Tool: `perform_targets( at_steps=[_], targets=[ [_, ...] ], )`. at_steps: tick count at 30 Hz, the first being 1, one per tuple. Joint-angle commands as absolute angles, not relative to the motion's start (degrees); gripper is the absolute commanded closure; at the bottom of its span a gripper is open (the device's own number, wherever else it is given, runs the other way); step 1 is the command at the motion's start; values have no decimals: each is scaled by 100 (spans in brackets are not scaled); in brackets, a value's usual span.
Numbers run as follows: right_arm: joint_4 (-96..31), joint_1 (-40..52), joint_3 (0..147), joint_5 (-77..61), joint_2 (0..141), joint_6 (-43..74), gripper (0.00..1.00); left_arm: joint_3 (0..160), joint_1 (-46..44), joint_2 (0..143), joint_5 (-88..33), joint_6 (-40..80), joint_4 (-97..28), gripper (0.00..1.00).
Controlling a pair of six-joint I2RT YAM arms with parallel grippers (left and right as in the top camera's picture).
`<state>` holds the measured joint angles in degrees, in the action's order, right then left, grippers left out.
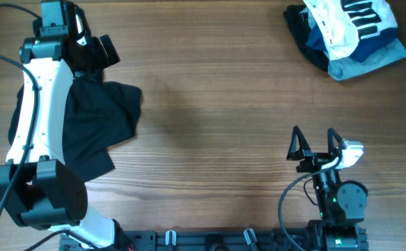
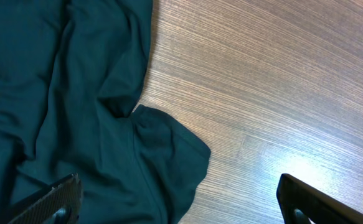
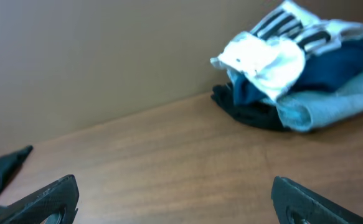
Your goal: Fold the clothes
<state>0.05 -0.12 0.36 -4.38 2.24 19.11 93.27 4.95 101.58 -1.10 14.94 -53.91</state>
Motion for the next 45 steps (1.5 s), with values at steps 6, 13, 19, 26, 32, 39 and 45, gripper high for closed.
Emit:
perform_targets(
  at_steps=[6, 13, 19, 26, 32, 39, 45],
  targets=[
    [16, 16, 30, -322, 99, 2010, 0, 9332, 515, 10202, -54, 1544, -5380, 0],
    [23, 16, 30, -322, 14, 2012, 0, 9332, 515, 10202, -54, 1544, -5380, 0],
    [16, 14, 30, -322, 49, 2010, 0, 9332, 515, 10202, -56, 1546, -5380, 0],
    [14, 14, 30, -322, 58, 2010, 0, 9332, 558, 10068, -54, 1544, -5380, 0],
    [16, 14, 30, -322, 58, 2008, 0, 9332, 104, 9074, -34, 1542, -5424, 0],
    [16, 14, 30, -322, 58, 2010, 0, 8866, -12, 7413, -5, 1525, -5332, 0],
    [16, 14, 30, -320, 58, 2010, 0, 5743, 506, 5245, -364, 1527, -2770, 0]
  ],
)
